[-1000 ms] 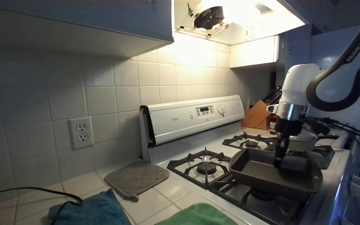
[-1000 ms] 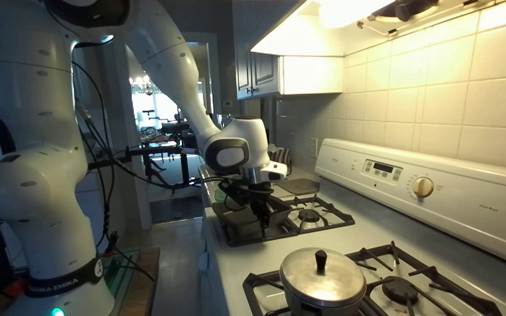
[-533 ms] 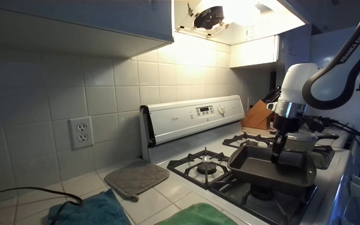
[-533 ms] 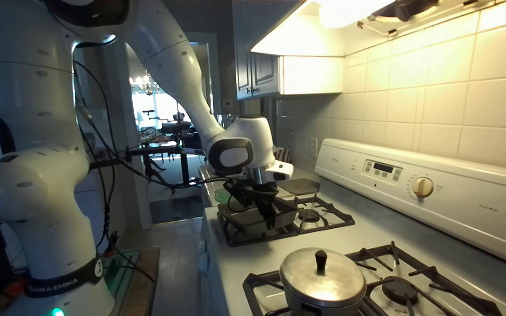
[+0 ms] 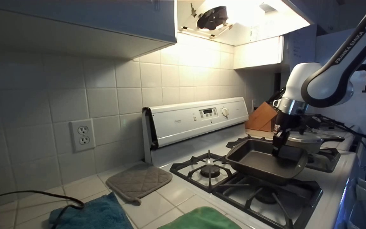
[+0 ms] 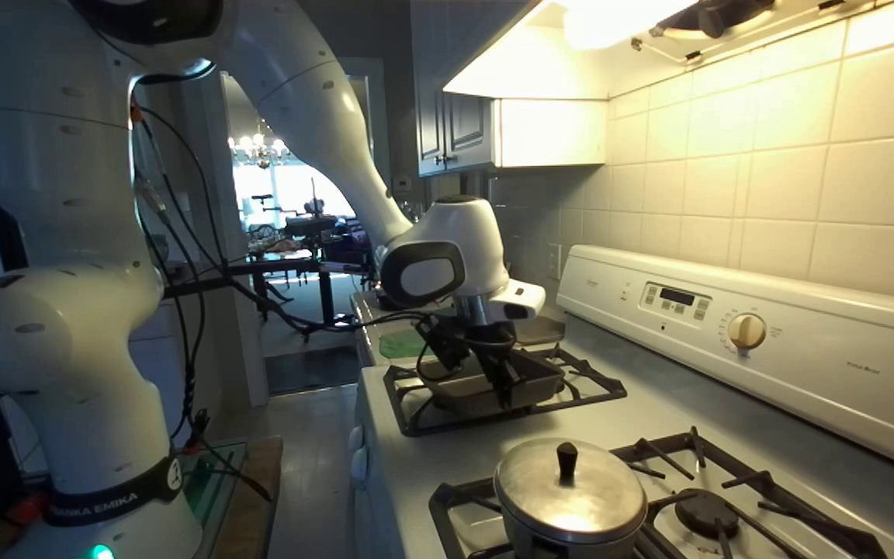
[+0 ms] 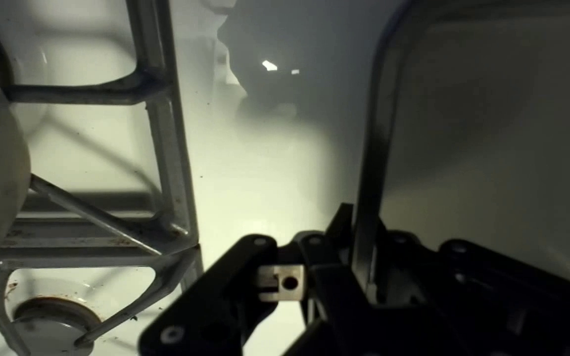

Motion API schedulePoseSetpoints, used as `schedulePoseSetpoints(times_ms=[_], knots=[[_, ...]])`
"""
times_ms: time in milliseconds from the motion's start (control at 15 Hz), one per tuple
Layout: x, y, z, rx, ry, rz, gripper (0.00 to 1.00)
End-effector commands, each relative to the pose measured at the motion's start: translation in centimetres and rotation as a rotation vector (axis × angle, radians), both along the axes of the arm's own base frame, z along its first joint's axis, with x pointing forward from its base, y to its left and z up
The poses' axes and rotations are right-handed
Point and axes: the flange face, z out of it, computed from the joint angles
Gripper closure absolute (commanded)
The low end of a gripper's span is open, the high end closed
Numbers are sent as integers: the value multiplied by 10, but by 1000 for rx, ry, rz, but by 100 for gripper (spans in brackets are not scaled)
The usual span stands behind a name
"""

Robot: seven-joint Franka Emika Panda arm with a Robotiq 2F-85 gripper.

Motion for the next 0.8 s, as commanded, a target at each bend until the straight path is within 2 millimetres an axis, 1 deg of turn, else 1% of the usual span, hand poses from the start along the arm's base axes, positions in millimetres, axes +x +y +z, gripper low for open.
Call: schedulePoseSetpoints(times_ms=[0,400,733], knots=[[10,-10,-2,13,-23,-64,98],[7,-19,-15,9,-8,-91,98],[16,-34,-3,47,-81,-202,98]])
